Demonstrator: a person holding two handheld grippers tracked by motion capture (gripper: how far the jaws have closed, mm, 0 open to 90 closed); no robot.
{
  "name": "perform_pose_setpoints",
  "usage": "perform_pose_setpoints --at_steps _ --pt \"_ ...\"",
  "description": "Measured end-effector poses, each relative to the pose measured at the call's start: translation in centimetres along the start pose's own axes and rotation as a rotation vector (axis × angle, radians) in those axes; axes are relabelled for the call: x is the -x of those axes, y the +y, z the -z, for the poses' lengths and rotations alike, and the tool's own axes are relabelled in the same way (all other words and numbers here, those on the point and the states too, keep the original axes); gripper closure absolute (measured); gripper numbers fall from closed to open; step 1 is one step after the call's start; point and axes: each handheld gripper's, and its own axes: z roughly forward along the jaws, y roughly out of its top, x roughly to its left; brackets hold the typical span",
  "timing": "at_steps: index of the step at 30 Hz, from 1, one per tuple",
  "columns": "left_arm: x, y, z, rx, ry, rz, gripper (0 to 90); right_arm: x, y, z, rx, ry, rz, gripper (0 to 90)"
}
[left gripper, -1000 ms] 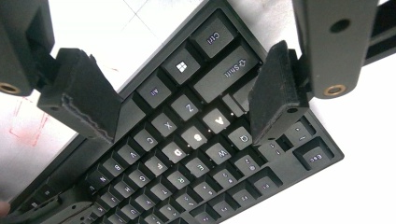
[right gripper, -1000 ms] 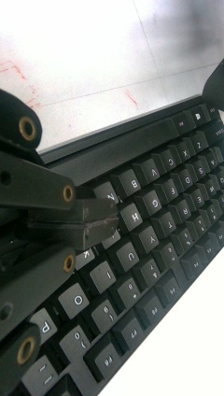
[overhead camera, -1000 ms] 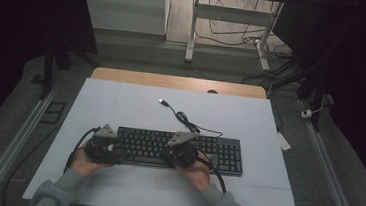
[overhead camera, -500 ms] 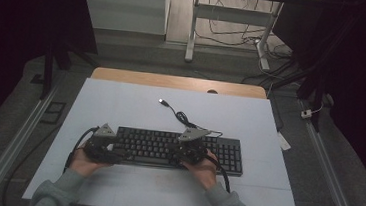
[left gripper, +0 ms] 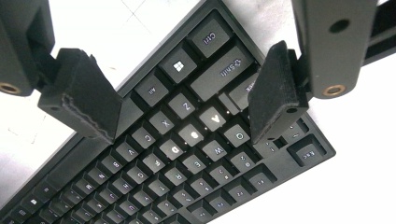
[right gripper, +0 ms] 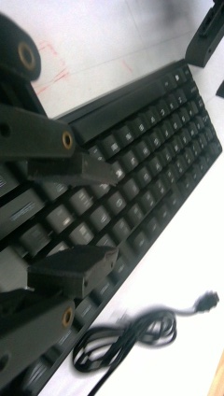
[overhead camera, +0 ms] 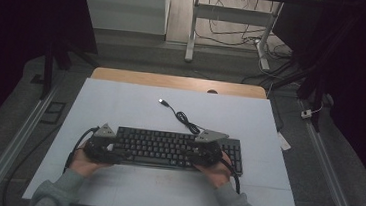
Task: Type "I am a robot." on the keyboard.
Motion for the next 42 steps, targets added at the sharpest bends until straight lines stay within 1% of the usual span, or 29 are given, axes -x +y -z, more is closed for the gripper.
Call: perform_pose_setpoints --at_steps 4,9,14,18,21,24,26,28,33,35,38,42 --pt "0.0 0.0 0.0 -0.002 0.001 -0.001 25.7 0.7 -0.8 1.1 0.012 -0.016 -0.021 52.6" --pt "0.0 0.0 0.0 0.003 0.002 0.002 25.8 0.9 -1.7 2.5 -0.002 -0.041 -0.003 50.1" --pt "-0.1 -0.1 0.1 0.004 0.006 0.006 25.8 1.2 -3.0 4.0 0.001 -0.056 -0.029 48.9" --pt "-0.1 0.0 0.1 0.007 0.006 0.006 25.8 1.2 -4.1 5.6 0.019 -0.071 -0.051 49.0" --pt "-0.1 0.0 0.1 0.009 0.008 0.004 25.8 1.4 -4.5 6.5 0.035 -0.079 -0.056 49.0" --pt "0.0 0.1 0.1 0.012 0.013 -0.003 26.1 1.6 -4.7 6.6 0.044 -0.082 -0.064 49.0" --pt "0.0 0.1 0.2 0.02 0.017 -0.007 26.5 1.6 -4.6 6.5 0.041 -0.079 -0.057 48.9" --pt "0.0 0.1 0.3 0.036 0.025 -0.003 27.2 1.6 -4.6 6.3 0.028 -0.08 -0.045 48.8" --pt "-0.3 0.2 1.0 0.073 0.032 0.012 28.8 1.7 -4.6 6.1 0.027 -0.075 -0.041 48.8" --pt "-0.4 0.2 1.2 0.085 0.023 0.021 29.2 1.7 -4.6 6.0 0.025 -0.076 -0.04 48.7" --pt "-0.2 0.4 1.3 0.098 -0.001 0.02 31.1 1.7 -4.5 6.0 0.021 -0.077 -0.038 48.7" --pt "0.2 0.7 1.0 0.099 -0.029 0.002 39.2 1.7 -4.5 6.0 0.023 -0.079 -0.037 48.7"
